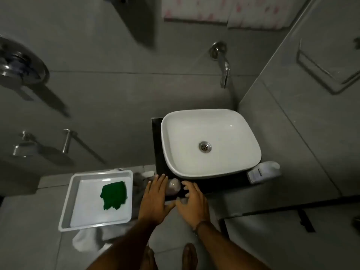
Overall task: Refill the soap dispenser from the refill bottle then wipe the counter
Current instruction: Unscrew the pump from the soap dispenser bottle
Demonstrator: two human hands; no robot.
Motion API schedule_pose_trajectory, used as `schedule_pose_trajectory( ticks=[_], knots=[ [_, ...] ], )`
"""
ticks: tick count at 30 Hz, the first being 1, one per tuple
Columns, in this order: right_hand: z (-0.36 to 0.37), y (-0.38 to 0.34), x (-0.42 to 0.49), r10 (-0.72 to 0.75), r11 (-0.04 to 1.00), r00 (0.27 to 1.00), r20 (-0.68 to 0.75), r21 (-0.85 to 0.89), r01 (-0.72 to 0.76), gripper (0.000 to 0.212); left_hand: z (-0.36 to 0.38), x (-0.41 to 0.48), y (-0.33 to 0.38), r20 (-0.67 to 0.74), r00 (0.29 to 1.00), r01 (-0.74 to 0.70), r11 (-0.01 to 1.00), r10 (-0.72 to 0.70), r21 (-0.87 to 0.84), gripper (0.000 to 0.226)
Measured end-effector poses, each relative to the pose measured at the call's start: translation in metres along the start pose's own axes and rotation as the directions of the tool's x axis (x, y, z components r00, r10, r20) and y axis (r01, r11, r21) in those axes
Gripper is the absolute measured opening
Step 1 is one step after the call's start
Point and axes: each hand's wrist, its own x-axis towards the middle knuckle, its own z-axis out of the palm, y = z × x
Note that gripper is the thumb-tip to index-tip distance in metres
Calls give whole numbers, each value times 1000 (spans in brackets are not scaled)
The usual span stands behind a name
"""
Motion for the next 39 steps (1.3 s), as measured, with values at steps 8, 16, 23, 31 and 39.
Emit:
schedule_pose_trajectory(
  ticks=[8,16,23,31,39],
  knots=[
    [26,-19,29,211,953,969,-131,250,-174,40,-2,21,-7,41,996,87,927,-77,-365,53],
    [39,-7,40,83,986,987,-136,157,-61,27,0,27,-19,12,1000,26,899,-23,-438,61],
    [36,-10,37,131,950,989,-64,293,-107,77,7,24,-20,-9,1000,19,873,-26,-487,73],
    [44,-10,26,202,844,970,-134,526,-103,79,16,21,-25,-64,998,-7,871,-29,-491,56],
    [48,-13,24,199,846,971,-135,524,-100,66,17,16,-29,-54,998,-12,862,-18,-507,64]
  ],
)
